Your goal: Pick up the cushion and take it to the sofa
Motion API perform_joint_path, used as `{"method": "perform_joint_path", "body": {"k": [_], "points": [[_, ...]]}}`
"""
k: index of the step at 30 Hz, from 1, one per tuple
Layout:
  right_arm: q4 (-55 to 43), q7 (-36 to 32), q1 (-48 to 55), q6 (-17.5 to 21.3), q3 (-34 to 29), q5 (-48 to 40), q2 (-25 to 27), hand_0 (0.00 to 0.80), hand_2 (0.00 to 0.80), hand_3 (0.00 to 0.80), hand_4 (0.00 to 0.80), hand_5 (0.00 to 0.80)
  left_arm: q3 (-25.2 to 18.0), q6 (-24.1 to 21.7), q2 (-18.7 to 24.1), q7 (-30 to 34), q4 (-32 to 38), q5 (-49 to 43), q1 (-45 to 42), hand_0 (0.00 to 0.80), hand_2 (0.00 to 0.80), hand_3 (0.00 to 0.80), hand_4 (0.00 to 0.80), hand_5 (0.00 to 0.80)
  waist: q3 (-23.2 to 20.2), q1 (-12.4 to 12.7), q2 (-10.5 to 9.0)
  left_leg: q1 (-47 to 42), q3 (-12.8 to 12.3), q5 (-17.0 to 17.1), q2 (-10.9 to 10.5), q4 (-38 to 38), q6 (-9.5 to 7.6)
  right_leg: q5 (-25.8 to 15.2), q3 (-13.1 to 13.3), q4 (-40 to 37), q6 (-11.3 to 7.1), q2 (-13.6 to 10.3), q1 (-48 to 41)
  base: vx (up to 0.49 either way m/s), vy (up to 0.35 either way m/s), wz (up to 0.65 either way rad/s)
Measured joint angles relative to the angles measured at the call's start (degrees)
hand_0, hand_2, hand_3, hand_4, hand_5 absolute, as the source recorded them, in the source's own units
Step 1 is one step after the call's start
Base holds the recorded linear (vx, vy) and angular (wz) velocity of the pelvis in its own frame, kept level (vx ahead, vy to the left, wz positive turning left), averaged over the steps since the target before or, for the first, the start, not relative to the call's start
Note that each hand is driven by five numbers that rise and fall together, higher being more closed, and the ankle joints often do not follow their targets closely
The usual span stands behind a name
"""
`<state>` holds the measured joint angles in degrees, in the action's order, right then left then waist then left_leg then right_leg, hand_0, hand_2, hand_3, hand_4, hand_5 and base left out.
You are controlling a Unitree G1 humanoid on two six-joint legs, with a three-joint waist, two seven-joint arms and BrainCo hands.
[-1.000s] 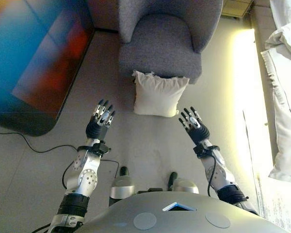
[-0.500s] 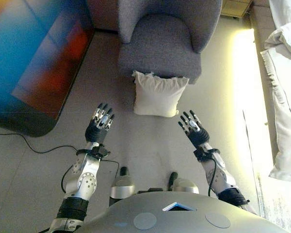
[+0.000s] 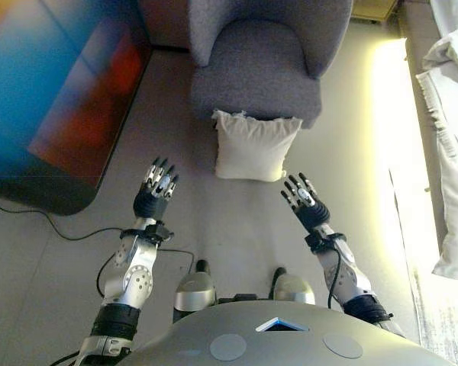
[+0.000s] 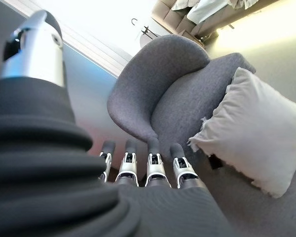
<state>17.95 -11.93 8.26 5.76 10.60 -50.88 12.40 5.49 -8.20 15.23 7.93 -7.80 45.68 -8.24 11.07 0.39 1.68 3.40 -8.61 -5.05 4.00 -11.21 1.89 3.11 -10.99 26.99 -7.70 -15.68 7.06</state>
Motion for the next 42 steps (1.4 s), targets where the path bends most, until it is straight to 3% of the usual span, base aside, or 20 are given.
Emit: {"method": "perform_joint_path", "body": {"k": [3,5,9,12,14,16,18,19,22,25,26,27,28,29,30,32,33,36,40,42], "points": [[0.1,0.2,1.5,0.0,1.3,-0.5,-1.1,0.000,0.000,0.000,0.000,0.000,-0.1,0.1,1.8,0.0,-0.1,0.0,0.0,0.000,0.000,0.000,0.000,0.000,0.6,-1.1,0.01,-0.6,2.2,-0.1,-0.1,-0.6,-1.21,-6.1,4.4,10.0,2.15,-0.7,5.4,0.149,0.024,0.47],[-0.1,-0.1,1.3,-0.1,1.4,-1.4,-1.9,0.000,0.000,0.000,0.000,0.000,-1.1,0.1,3.4,-0.1,-0.1,0.1,-0.8,0.000,0.000,0.000,0.000,0.000,0.8,-0.8,-1.28,-0.9,2.7,0.2,-0.5,-0.2,-1.73,-3.5,5.2,9.6,1.34,-0.3,6.4,0.263,-0.192,0.14],[-1.4,-0.1,0.5,-0.2,1.3,-4.3,-2.1,0.000,0.000,0.000,0.000,0.000,-2.1,0.1,4.0,-0.1,-0.1,0.1,-1.8,0.000,0.000,0.000,0.000,0.000,1.3,-1.1,-3.53,-0.5,4.4,0.6,-2.4,0.5,-2.23,-1.4,5.2,-7.2,-1.31,0.4,6.2,0.328,-0.208,0.14],[-1.4,0.1,0.0,-0.3,1.2,-5.3,-2.2,0.000,0.000,0.000,0.000,0.000,-1.1,0.1,4.0,0.0,-0.1,0.1,-2.1,0.000,0.000,0.000,0.000,0.000,1.6,-2.8,-6.02,0.2,6.8,0.3,-3.6,0.6,-1.68,-3.3,5.1,-21.8,-4.00,0.7,5.1,0.387,-0.072,0.48],[-0.5,0.2,0.4,-0.6,0.2,-6.1,-2.6,0.000,0.000,0.000,0.000,0.000,0.2,0.2,4.1,0.1,-0.5,0.1,-2.5,0.000,0.000,0.000,0.000,0.000,1.4,-4.2,-7.28,-0.1,9.3,0.0,-3.2,1.9,-0.83,-6.2,5.0,-24.5,-3.96,1.6,3.0,0.450,-0.069,0.84],[-0.1,0.7,1.3,-0.9,-1.8,-6.6,-1.9,0.000,0.000,0.000,0.000,0.000,0.8,0.3,2.6,1.1,-0.5,0.1,-3.6,0.000,0.000,0.000,0.000,0.000,1.5,-5.2,-6.94,-0.2,6.3,-4.8,-3.8,-10.1,-1.17,-7.0,3.7,-22.7,-3.87,1.7,2.3,0.423,-0.072,0.45],[-1.9,0.8,2.5,-1.0,-2.2,-6.6,0.6,0.000,0.000,0.000,0.000,0.000,0.8,0.4,1.2,1.6,0.0,0.1,-6.0,0.000,0.000,0.000,0.000,0.000,0.5,-6.2,-4.60,-4.9,4.7,-9.6,-3.7,-8.4,-1.44,-7.6,1.5,-19.2,-1.97,2.7,2.0,0.447,-0.104,0.19],[-1.3,0.5,3.3,-1.2,-2.9,-6.6,1.3,0.000,0.000,0.000,0.000,0.000,0.4,0.4,1.1,1.7,0.0,0.1,-6.1,0.000,0.000,0.000,0.000,0.000,-0.1,-7.1,-3.74,-8.6,4.2,-11.0,-3.2,-3.1,-1.01,-6.4,1.4,-15.3,0.46,3.5,3.3,0.437,-0.133,0.18],[-1.7,0.3,4.1,-2.7,-2.7,-6.6,0.6,0.000,0.000,0.000,0.000,0.000,-0.2,0.5,1.6,1.6,0.3,0.1,-7.0,0.000,0.000,0.000,0.000,0.000,-1.3,-6.8,-4.62,-10.4,4.2,-10.5,-2.8,-0.9,0.20,-2.9,2.8,-8.7,2.04,3.7,6.8,0.344,-0.144,-0.18],[-1.7,0.2,3.4,-3.9,-0.7,-6.5,0.0,0.000,0.000,0.000,0.000,0.000,-0.3,1.3,1.5,0.6,0.6,0.1,-7.0,0.000,0.000,0.000,0.000,0.000,-1.4,-7.7,-3.31,-12.2,4.3,-9.7,0.0,-0.1,2.22,-1.4,2.7,-1.7,3.04,6.1,8.5,0.309,-0.194,-0.22],[-1.7,-0.2,2.8,-4.6,-0.2,-6.5,-0.2,0.000,0.000,0.000,0.000,0.000,-0.6,1.3,1.4,0.1,1.2,0.1,-6.8,0.000,0.000,0.000,0.000,0.000,-1.8,-7.3,-3.58,-11.8,3.7,-9.9,0.7,-2.6,3.18,1.8,2.1,2.9,2.62,7.5,12.1,0.302,-0.208,-0.42],[-1.6,-0.4,2.5,-5.0,0.4,-6.2,-0.7,0.000,0.000,0.000,0.000,0.000,-0.9,1.3,2.0,-0.3,2.1,0.1,-7.5,0.000,0.000,0.000,0.000,0.000,-2.7,-7.2,-4.75,-10.5,2.5,-10.4,1.6,-6.8,4.95,1.5,1.7,-0.4,3.33,8.5,11.7,0.297,-0.199,-0.35],[-1.7,-0.5,2.5,-4.9,1.0,-6.0,-1.4,0.000,0.000,0.000,0.000,0.000,-0.9,1.3,3.6,-0.6,2.8,0.1,-7.4,0.000,0.000,0.000,0.000,0.000,-3.5,-7.3,-7.14,-7.9,2.1,-10.1,0.2,-14.0,6.07,0.4,2.0,-4.4,5.97,8.5,10.5,0.306,-0.169,0.02],[-0.7,-0.8,2.3,-4.9,1.0,-6.0,-0.9,0.000,0.000,0.000,0.000,0.000,-0.6,1.6,3.2,-1.1,2.1,0.1,-6.3,0.000,0.000,0.000,0.000,0.000,-3.7,-7.4,-6.86,-4.9,2.3,-8.6,1.4,-21.8,7.12,0.7,2.5,-5.0,8.91,9.2,9.1,0.227,-0.094,-0.11],[0.7,-0.9,1.9,-4.9,1.1,-6.0,-0.1,0.000,0.000,0.000,0.000,0.000,-0.4,1.5,2.4,-1.3,2.4,0.2,-6.1,0.000,0.000,0.000,0.000,0.000,-4.8,-6.2,-6.31,-2.7,2.1,-4.2,2.4,-27.4,7.31,0.7,2.6,-7.3,9.45,10.6,6.9,0.251,-0.008,-0.49],[0.9,-1.0,1.8,-4.7,1.3,-6.0,0.4,0.000,0.000,0.000,0.000,0.000,-0.4,1.5,1.2,-1.4,2.3,0.2,-6.1,0.000,0.000,0.000,0.000,0.000,-5.8,-4.0,-6.26,-1.2,2.5,3.3,2.7,-31.4,6.39,0.0,2.7,-10.3,10.75,10.4,4.2,0.242,0.055,-0.61],[0.9,-1.4,1.8,-4.1,1.3,-6.0,0.6,0.000,0.000,0.000,0.000,0.000,0.5,1.5,0.9,-1.5,2.3,0.2,-5.5,0.000,0.000,0.000,0.000,0.000,-6.2,-4.2,-6.50,1.8,2.7,5.1,2.8,-34.8,4.66,0.0,2.7,-12.4,11.57,10.3,2.6,0.224,0.138,-0.17],[0.8,-1.3,1.8,-3.9,1.2,-6.0,0.8,0.000,0.000,0.000,0.000,0.000,1.3,1.7,0.7,-1.4,2.3,0.3,-4.6,0.000,0.000,0.000,0.000,0.000,-6.0,-4.2,-6.16,5.1,1.9,3.8,4.1,-29.5,3.35,0.1,2.5,-15.3,12.17,10.8,-0.3,0.230,0.195,-0.03],[0.0,-1.3,2.2,-3.7,1.2,-6.1,2.0,0.000,0.000,0.000,0.000,0.000,1.3,1.9,0.7,-1.2,2.4,0.7,-4.6,0.000,0.000,0.000,0.000,0.000,-4.8,-3.6,-4.14,6.3,3.7,4.1,6.3,-9.6,3.58,0.8,3.0,-18.1,12.26,13.5,-3.6,0.309,0.159,-0.12],[0.0,-1.4,2.3,-3.7,0.8,-6.1,2.4,0.000,0.000,0.000,0.000,0.000,1.3,1.9,0.6,-1.2,2.4,0.7,-4.6,0.000,0.000,0.000,0.000,0.000,-3.7,-2.4,-3.09,5.4,4.5,4.8,6.7,1.3,3.81,1.0,5.3,-19.2,11.95,14.9,-5.3,0.364,0.097,-0.37]]}}
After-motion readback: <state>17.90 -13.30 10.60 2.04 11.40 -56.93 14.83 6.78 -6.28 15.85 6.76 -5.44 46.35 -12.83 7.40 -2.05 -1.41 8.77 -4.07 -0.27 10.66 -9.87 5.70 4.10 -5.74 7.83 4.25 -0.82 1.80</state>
